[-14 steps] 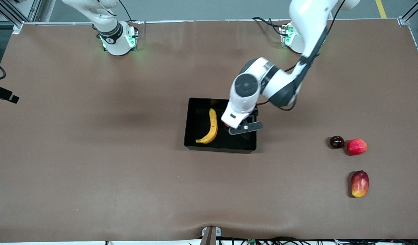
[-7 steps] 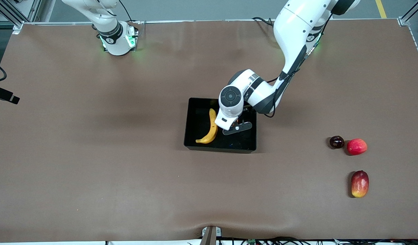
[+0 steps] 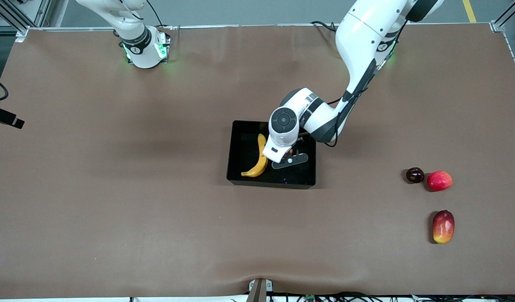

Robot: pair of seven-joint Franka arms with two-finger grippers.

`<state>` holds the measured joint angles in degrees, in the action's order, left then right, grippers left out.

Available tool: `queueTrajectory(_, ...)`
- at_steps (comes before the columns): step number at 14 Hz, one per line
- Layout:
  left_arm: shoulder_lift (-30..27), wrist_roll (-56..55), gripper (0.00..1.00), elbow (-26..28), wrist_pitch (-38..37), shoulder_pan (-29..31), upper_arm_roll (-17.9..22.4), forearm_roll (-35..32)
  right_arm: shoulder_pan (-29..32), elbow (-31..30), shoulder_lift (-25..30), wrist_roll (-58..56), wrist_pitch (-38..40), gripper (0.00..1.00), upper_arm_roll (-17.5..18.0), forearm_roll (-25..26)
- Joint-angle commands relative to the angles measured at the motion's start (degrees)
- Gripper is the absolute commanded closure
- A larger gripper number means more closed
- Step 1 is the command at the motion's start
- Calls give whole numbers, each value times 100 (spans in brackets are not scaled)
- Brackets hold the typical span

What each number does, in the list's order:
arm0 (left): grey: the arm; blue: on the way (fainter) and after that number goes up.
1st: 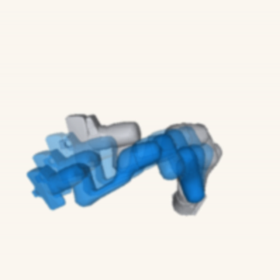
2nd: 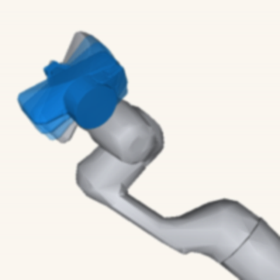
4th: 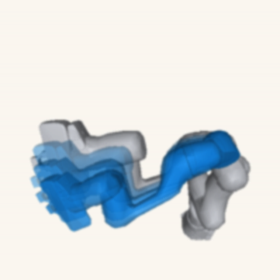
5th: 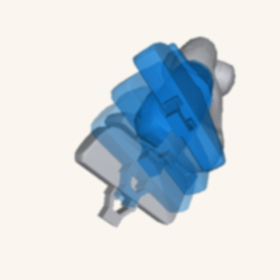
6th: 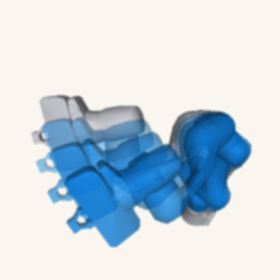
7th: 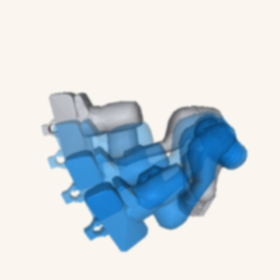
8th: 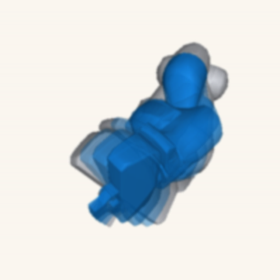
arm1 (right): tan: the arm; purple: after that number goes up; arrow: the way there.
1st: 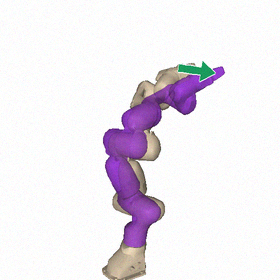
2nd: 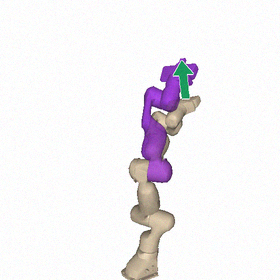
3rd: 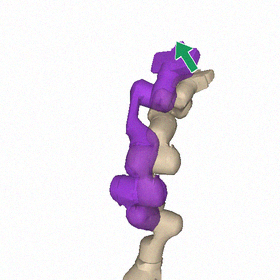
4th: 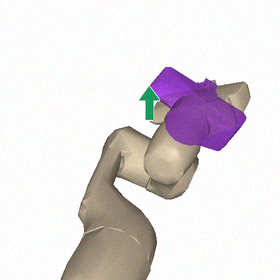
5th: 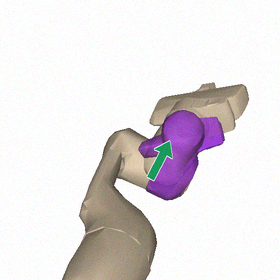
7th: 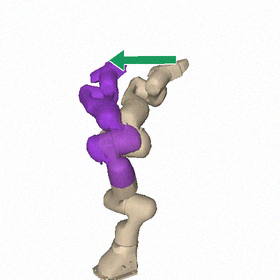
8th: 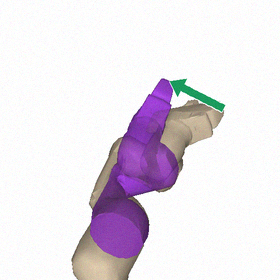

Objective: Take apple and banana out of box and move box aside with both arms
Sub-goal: 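Grasp the small red-yellow apple in the tray with the left gripper, then carry the apple out of the tray and lower it beside the plum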

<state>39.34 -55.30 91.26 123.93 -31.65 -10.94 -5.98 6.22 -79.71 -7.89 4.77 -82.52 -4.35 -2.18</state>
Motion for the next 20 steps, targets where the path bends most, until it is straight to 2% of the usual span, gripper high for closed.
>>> queueTrajectory(1, -434, 203, 100, -214, -237, -17, 66, -201, 55, 44, -11, -29, 17, 0, 22, -19)
queueTrajectory(3, -899, 500, 100, -222, -456, 123, 83, -429, 55, 44, -72, -37, 17, 0, 13, 7)
queueTrajectory(6, -1323, 1606, 100, -275, -896, 798, 75, -404, 99, 44, -125, -37, 34, 0, 13, -36)
queueTrajectory(8, -1376, 2178, 100, -240, -1168, 1256, 83, -430, 108, 35, -134, -37, 43, 0, 13, -19)
queueTrajectory(10, -1202, 2322, 100, -117, -1248, 1756, 92, -439, 108, 44, -169, -46, 43, 0, 13, -45)
queueTrajectory(14, -630, 2348, 100, 14, -959, 2478, 92, -526, 117, 35, -160, -46, 70, 0, 4, -107)
queueTrajectory(16, -585, 2357, 100, 373, -539, 2707, 92, -535, 117, 35, -169, -46, 17, 0, 13, -107)
queueTrajectory(18, -541, 2348, 100, 804, 6, 2848, 92, -928, 99, 44, -178, -37, 17, 0, 13, -72)
queueTrajectory(20, -463, 2348, 100, 946, 263, 3102, 83, -1168, 117, 44, -187, -20, 26, 0, 13, -115)
